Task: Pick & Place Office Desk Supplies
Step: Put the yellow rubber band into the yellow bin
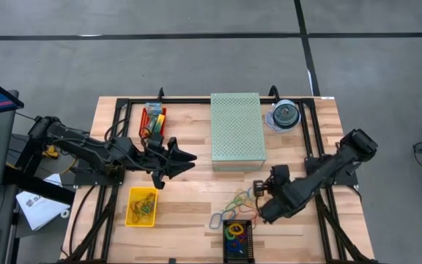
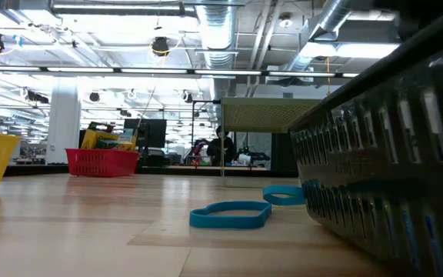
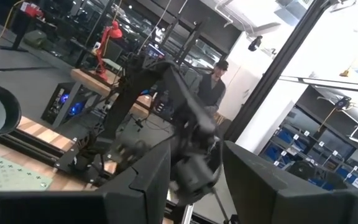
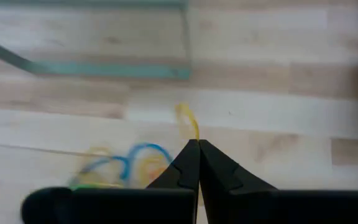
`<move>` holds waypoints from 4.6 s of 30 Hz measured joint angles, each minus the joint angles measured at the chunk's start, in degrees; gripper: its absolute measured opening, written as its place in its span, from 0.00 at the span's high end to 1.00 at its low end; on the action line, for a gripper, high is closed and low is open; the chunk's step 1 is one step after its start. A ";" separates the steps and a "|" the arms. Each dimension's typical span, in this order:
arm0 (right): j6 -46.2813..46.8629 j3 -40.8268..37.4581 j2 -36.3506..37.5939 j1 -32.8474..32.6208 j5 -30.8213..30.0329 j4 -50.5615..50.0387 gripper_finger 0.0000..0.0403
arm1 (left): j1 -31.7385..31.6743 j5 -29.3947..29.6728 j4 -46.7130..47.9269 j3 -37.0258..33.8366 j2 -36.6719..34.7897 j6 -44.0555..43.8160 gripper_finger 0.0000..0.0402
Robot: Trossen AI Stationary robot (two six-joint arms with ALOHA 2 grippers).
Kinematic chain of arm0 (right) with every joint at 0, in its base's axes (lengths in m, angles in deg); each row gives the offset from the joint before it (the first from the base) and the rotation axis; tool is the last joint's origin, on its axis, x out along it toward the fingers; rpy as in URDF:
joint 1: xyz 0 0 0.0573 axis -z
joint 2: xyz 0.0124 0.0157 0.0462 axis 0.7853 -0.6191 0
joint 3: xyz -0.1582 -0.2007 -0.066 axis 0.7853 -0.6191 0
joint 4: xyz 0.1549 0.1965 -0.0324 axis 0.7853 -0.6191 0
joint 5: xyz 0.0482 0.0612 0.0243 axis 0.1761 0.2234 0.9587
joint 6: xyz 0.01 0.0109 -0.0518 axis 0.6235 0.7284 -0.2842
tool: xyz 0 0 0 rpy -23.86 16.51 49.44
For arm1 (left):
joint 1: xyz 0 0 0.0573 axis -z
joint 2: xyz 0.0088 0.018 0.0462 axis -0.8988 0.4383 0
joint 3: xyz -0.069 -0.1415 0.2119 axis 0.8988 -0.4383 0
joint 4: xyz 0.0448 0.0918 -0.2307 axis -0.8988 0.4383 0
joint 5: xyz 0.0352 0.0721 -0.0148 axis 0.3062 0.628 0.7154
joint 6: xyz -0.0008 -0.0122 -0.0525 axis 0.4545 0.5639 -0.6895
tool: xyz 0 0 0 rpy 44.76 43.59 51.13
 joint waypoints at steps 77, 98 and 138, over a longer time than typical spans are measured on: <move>-81.04 28.32 0.15 6.79 -1.03 63.24 1.00 | 0.68 -10.86 -9.62 -0.02 6.03 -6.03 0.41; -82.78 28.32 0.15 10.93 4.62 63.58 1.00 | 0.87 -13.25 -10.83 -0.02 6.03 -6.08 0.47; -83.84 28.30 0.13 12.23 7.71 63.64 1.00 | 0.83 -11.96 -10.84 -0.02 6.03 -5.16 0.55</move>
